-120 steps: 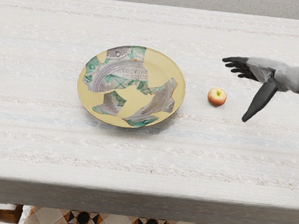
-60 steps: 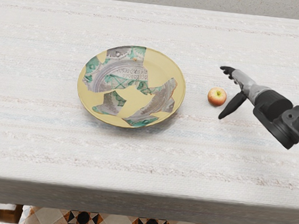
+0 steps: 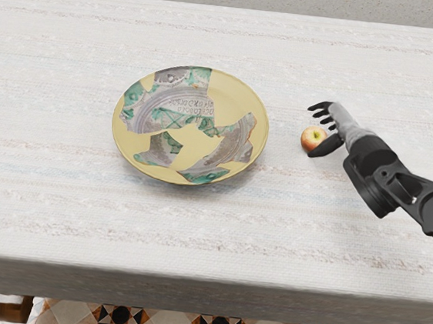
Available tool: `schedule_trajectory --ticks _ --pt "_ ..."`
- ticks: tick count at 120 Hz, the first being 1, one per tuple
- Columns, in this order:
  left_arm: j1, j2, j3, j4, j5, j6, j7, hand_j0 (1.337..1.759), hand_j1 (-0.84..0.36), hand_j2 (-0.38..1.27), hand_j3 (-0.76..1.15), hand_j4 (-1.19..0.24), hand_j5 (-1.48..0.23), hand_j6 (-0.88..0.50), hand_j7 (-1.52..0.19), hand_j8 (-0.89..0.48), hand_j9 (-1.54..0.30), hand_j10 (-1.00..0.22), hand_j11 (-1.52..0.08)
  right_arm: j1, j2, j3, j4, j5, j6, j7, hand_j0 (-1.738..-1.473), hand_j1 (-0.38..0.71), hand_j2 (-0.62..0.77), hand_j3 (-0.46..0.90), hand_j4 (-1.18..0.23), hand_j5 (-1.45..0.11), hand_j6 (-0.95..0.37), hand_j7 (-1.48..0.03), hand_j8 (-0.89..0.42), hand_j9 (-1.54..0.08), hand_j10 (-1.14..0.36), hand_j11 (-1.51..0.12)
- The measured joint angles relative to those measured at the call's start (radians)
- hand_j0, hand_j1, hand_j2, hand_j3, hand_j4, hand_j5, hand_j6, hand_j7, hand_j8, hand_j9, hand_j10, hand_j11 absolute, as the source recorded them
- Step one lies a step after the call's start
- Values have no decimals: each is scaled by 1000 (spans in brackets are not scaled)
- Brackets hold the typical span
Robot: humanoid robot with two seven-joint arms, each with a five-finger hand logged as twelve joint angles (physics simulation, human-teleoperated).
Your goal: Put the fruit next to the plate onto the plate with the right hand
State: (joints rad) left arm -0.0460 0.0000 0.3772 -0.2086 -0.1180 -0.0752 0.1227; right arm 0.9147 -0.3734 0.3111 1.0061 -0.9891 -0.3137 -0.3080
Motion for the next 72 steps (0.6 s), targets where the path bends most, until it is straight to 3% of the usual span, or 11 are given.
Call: schedule_trajectory --ticks 27,40,72 --pt "0 0 0 0 0 0 0 1658 53 49 0 -247 -321 -246 -321 -246 -321 -246 -321 0 22 -39 12 0 -42 -11 -1658 169 -84 0 -434 -563 -435 -563 -434 -563 -434 -563" --pt "0 0 0 0 0 0 0 1658 53 49 0 -247 -321 -246 -321 -246 -321 -246 -321 3 16 -48 38 1 -53 -32 -1657 228 -3 0 -525 -682 -526 -681 -374 -685 -459 -685" --pt "0 0 0 0 0 0 0 1658 53 49 0 -247 -321 -246 -321 -246 -321 -247 -321 30 -43 -43 99 21 -54 -54 -1653 212 98 0 -625 -840 -570 -824 -376 -838 -459 -831"
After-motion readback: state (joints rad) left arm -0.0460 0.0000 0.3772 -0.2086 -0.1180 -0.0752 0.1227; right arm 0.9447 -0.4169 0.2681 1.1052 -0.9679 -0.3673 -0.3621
